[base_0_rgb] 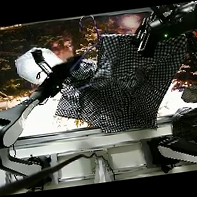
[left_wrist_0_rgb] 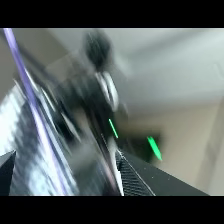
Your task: Fold the clothes and pants, and hang the long-sleeved shirts on hangers.
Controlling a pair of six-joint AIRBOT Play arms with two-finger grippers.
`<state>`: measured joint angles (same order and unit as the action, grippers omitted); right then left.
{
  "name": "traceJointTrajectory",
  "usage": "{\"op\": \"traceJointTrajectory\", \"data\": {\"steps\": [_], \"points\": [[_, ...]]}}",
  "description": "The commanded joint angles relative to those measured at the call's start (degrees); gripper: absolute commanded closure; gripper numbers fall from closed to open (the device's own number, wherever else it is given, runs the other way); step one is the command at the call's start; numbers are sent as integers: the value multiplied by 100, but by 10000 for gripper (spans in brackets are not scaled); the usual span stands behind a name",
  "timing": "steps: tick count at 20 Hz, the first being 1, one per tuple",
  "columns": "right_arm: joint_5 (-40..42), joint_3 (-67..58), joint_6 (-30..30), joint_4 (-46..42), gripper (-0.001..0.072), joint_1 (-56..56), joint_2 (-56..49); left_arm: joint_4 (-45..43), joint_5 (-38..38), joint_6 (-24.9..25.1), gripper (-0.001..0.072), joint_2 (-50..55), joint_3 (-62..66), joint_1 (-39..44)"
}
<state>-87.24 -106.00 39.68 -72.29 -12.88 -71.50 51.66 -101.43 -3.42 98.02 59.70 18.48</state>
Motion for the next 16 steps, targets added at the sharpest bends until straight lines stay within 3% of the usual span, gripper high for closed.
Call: {"op": "traceJointTrajectory", "data": {"steps": [1,5,9,10,11,12,14,15,16], "points": [[-33,-2,-37,72,690,-186,61,2262,1255,9,-12,0,-2,-15],[-140,-2,-35,74,690,-511,262,3895,2857,446,-12,0,52,-42],[-326,-2,-35,72,690,-741,588,3746,3119,584,15,-2,540,-409],[-315,-2,-35,37,690,-750,682,3517,3117,590,187,-31,702,-573],[-295,-2,-33,-13,690,-745,763,3045,3134,688,301,-92,857,-793],[-225,-2,0,-79,690,-745,846,2238,3359,728,353,-227,1005,-1086],[17,-7,356,-168,690,-745,984,-46,4662,699,436,-748,1084,-1718],[116,-9,525,-177,690,-745,1029,-1484,5608,289,454,-1056,1084,-1974],[160,-7,656,-219,690,-745,1064,-3263,6546,-863,521,-1366,1064,-2179]]}}
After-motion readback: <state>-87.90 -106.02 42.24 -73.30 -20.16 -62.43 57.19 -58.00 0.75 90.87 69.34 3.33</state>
